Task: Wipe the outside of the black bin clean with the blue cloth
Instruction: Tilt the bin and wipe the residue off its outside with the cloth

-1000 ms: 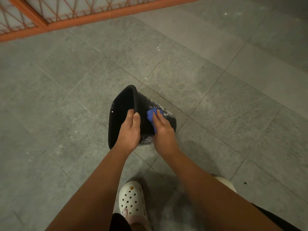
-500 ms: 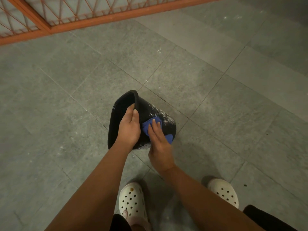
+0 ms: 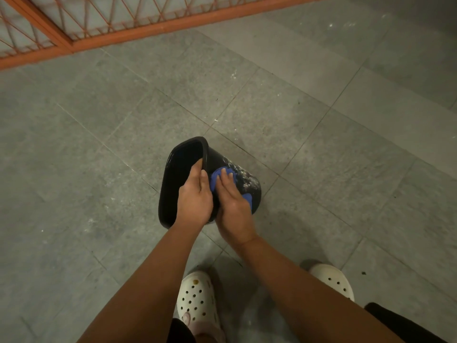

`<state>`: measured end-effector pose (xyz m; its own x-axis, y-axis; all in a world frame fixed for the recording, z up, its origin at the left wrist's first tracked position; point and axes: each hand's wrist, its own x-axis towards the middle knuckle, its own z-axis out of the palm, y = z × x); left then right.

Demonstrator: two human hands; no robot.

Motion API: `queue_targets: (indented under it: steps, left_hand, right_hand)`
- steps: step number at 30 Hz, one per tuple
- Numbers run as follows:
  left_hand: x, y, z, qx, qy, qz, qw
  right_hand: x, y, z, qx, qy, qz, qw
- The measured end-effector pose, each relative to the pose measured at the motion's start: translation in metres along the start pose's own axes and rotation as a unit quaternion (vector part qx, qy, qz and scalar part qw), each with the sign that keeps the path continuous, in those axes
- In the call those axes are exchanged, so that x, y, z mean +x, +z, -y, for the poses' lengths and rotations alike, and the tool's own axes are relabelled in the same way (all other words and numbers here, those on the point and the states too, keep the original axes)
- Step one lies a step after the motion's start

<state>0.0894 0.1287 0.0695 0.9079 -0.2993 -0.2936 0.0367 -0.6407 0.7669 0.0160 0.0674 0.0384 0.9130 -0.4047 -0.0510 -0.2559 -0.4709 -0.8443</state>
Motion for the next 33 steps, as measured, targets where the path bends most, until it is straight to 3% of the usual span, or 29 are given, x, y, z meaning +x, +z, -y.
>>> queue_targets:
  steps: [9,14,21,26,33]
  left_hand:
    - [-0.006,0.002,0.004,0.013,0.013,0.004,1.000]
    - [-0.009,0.002,0.004,0.006,0.038,0.007,0.999]
    - [-0.014,0.009,0.002,0.008,0.049,0.004,0.999]
    - [-0.011,0.001,0.003,0.001,0.052,0.002,0.999]
    - [-0.009,-0.003,0.000,-0.018,0.024,0.026,0.999]
  right_hand:
    - [-0.005,-0.007,-0.021,-0.021,0.101,-0.006,0.995]
    - [0.004,-0.007,-0.007,-0.004,0.034,-0.005,0.999]
    - [0.015,-0.011,-0.021,-0.038,0.116,-0.014,0.992]
    - [0.009,-0.007,0.003,-0.002,0.027,-0.006,1.000]
    - [0.029,-0.013,-0.019,-0.037,0.051,0.001,0.998]
